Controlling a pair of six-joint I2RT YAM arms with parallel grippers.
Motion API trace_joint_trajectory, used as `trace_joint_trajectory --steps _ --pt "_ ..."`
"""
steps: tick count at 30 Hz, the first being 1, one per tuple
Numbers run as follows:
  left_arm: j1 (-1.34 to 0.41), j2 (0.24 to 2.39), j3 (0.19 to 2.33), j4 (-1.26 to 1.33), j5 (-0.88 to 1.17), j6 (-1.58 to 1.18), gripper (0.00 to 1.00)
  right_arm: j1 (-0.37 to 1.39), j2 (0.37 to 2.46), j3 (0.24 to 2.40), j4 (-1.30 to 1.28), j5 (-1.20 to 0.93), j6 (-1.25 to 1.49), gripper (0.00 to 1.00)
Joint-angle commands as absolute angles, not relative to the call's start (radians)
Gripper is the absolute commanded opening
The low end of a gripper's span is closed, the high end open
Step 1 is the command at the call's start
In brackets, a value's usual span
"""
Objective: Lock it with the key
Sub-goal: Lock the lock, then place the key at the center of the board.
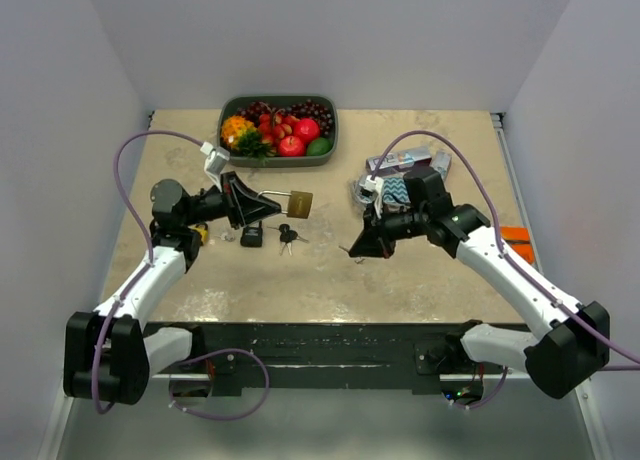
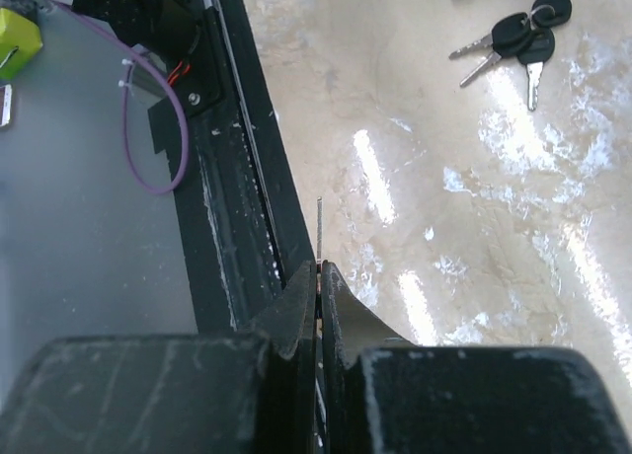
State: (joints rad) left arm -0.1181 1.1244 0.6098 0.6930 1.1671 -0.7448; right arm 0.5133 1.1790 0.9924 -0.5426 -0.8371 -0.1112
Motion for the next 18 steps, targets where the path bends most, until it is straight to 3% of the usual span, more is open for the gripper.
trace_joint_trajectory --steps 1,10,18 --pt "-0.091 1.131 0.670 0.887 1.183 -0.827 0.00 0.447 1.149 0.982 -0.554 -0.868 -0.087 0.00" --pt "-0.090 1.062 0.657 0.580 1.167 -0.597 0.00 0.215 1.279 0.924 -0.502 -0.710 0.060 0.00" --pt "-0.091 1.003 0.655 0.391 1.161 -0.425 0.00 0.189 1.396 0.878 -0.394 -0.577 0.156 0.00"
